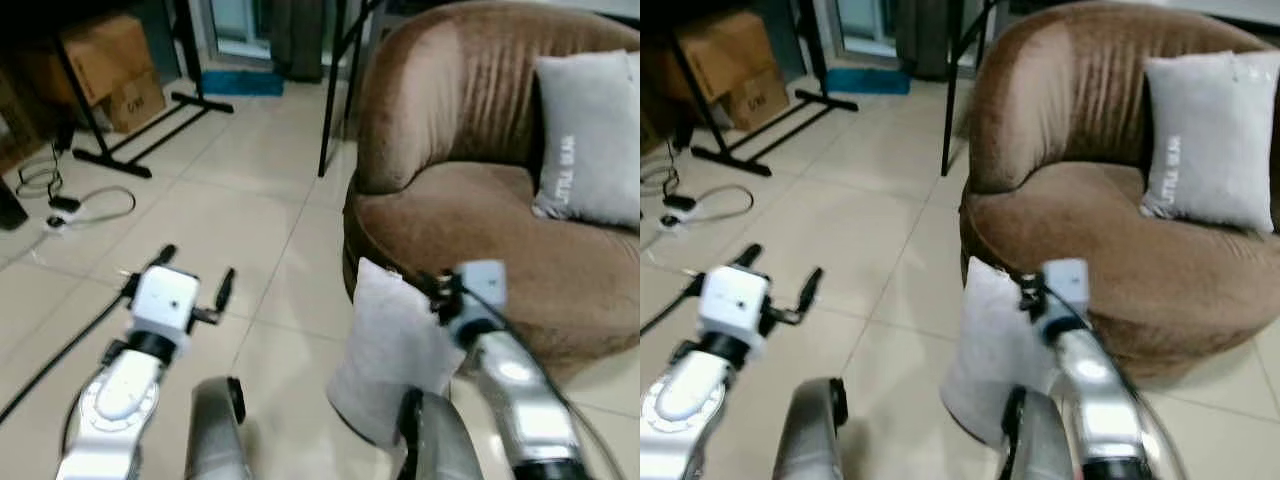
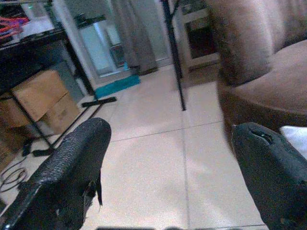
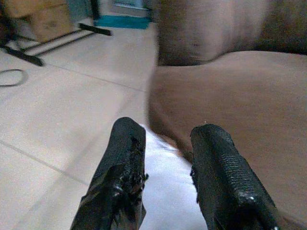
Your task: Move the pillow to the sofa from floor
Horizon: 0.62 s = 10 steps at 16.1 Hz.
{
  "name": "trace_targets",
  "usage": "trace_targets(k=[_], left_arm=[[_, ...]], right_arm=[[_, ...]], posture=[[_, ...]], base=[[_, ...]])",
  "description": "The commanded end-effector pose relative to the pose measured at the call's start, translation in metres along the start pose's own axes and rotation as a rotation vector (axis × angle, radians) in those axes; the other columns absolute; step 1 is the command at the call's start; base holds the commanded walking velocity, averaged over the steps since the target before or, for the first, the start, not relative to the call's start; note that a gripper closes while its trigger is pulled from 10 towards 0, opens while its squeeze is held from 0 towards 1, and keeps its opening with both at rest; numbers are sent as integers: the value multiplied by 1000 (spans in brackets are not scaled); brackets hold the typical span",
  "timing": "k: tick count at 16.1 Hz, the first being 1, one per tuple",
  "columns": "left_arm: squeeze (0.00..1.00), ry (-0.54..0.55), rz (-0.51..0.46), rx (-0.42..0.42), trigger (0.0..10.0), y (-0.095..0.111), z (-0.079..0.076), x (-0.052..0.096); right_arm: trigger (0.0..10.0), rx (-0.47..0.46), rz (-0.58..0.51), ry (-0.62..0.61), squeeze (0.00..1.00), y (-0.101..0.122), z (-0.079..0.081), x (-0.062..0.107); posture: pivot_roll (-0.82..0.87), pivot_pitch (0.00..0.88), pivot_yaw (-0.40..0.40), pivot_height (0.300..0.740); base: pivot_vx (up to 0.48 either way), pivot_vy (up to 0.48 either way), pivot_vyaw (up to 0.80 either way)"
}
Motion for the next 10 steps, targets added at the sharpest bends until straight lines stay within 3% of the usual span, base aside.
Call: trace_targets(k=[1, 10], left_arm=[[0, -8, 10, 4, 10000, -2, -2, 0], [0, -40, 7, -22, 10000, -3, -7, -1]], right_arm=[[10000, 11, -27, 19, 0, 11, 4, -3], [10000, 6, 1, -5, 0, 7, -1, -4]], posture=[[14, 0, -51, 416], [16, 0, -61, 416]], base=[[285, 0, 0], [0, 0, 0]])
Point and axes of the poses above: a point about 5 cm out from each wrist's last joint towards the gripper, its own x axis pointing back from the gripper into the wrist, its own y axis along the axis of the wrist's last joint, z = x × y, the point moved 4 cm from there along -x, pointing out of the wrist towards the gripper, and after that the axes turned 6 degrees about -x, right-handed, at the moved point
